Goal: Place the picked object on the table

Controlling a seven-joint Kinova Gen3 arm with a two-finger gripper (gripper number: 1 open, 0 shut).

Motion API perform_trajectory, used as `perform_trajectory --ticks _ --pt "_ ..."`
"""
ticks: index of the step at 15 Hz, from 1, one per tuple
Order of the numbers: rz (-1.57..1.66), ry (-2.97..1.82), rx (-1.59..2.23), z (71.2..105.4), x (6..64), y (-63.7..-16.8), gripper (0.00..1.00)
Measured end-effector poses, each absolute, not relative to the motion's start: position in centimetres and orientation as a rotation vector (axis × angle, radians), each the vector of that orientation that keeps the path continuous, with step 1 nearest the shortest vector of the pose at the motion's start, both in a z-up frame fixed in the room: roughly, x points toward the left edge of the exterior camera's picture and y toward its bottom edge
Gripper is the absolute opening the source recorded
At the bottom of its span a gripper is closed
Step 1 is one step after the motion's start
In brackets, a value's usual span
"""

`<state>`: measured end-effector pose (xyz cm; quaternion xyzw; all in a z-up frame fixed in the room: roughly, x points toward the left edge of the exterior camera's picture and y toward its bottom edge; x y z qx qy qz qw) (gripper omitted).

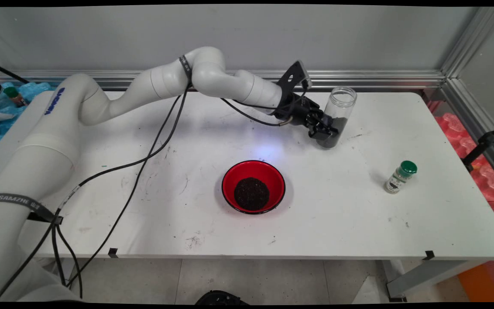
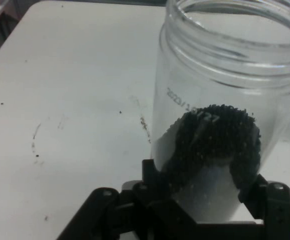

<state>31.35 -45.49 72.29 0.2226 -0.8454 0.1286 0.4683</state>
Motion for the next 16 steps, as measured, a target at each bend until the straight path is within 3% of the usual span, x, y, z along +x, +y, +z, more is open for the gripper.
perform_trajectory --ticks 12,13,16 --pt "0.319 -2.097 0.527 70.9 30.5 -45.8 0.00" --pt "0.320 -2.099 0.523 70.9 30.5 -45.8 1.00" --pt "0.323 -2.105 0.515 70.9 30.6 -45.7 1.00"
